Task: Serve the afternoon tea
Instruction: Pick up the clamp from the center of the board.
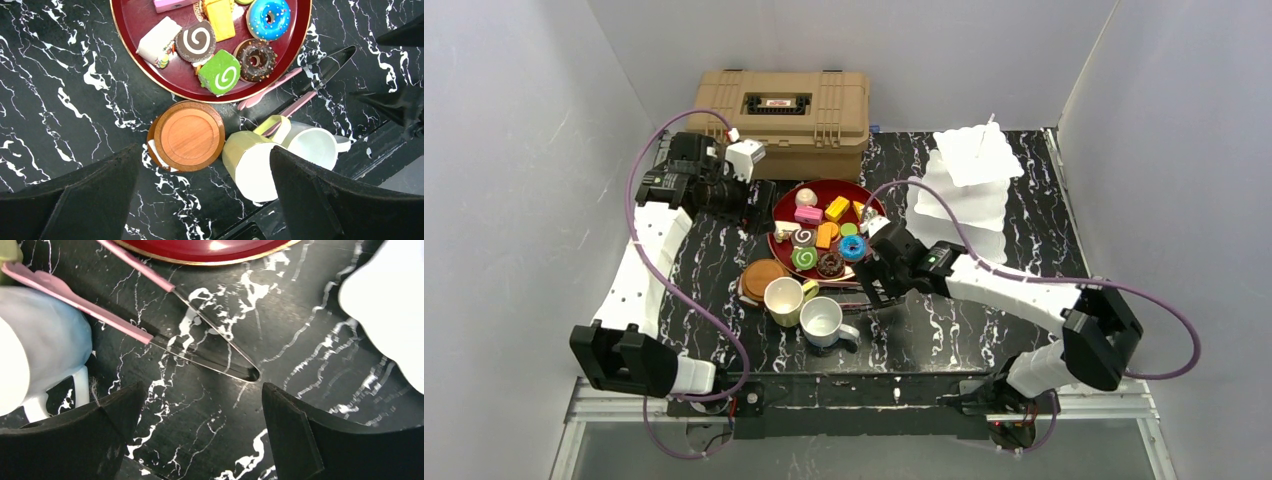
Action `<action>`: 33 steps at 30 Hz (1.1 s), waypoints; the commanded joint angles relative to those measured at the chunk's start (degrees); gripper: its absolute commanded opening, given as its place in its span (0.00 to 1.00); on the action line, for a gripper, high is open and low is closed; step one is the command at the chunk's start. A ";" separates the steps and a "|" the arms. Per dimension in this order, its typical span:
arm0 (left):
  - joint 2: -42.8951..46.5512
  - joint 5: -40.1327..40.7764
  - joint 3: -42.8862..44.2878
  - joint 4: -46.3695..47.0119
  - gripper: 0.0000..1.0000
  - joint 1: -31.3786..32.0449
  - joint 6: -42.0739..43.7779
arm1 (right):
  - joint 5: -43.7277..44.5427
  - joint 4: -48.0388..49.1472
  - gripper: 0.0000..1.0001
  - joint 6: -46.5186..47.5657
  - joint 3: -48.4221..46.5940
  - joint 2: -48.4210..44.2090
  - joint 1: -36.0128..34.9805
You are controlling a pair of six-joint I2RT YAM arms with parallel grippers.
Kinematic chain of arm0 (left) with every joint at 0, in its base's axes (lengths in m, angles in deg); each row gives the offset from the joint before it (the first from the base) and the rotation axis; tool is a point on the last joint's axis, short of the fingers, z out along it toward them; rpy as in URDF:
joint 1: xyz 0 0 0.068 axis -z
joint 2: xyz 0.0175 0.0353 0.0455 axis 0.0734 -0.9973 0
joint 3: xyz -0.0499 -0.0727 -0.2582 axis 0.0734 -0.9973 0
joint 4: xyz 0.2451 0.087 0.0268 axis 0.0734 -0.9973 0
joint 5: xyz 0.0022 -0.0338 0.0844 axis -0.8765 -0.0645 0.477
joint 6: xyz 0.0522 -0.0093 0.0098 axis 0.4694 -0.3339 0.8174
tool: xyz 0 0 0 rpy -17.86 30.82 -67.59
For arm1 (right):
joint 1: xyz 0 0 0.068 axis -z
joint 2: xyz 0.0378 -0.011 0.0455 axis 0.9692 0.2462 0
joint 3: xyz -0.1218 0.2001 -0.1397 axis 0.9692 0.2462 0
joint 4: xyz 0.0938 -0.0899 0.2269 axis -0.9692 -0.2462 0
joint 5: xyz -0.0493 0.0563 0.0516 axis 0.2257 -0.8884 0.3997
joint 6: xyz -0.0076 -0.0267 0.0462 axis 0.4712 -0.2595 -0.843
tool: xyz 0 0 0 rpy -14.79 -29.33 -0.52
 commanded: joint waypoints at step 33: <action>3.05 1.31 1.49 -3.72 0.99 -0.03 1.83 | -16.47 20.15 0.72 19.62 1.33 15.18 6.87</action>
